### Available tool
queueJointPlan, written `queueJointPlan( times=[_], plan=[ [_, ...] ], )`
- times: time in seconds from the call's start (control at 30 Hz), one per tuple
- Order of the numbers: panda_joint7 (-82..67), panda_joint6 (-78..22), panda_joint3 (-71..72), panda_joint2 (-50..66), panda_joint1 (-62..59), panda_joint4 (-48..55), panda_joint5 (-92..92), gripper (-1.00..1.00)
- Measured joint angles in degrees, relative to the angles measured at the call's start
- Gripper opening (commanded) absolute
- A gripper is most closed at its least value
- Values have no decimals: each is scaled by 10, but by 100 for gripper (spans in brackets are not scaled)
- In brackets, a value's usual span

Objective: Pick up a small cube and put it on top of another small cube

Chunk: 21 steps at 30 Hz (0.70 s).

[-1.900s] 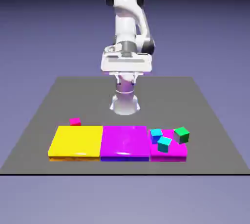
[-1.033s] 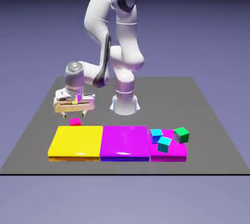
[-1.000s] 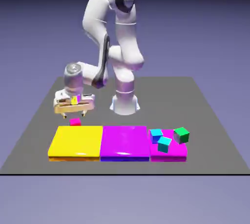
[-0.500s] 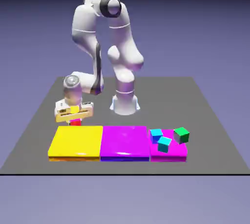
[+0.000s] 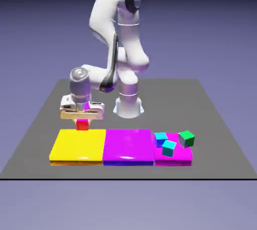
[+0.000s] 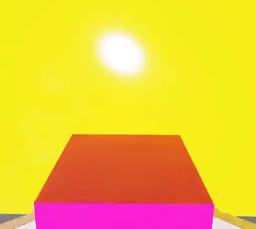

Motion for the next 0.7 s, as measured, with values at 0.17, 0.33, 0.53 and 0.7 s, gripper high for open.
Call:
queueJointPlan(
  times=[0.17, 0.33, 0.53, 0.7],
  plan=[
    [124, -65, 43, -3, 149, 52, 80, -100],
    [249, -130, 84, -6, 275, 104, 160, -100],
    [317, -111, 102, 24, 307, 108, 187, -100],
    [328, -50, 99, 62, 304, 82, 172, 100]
  ],
)
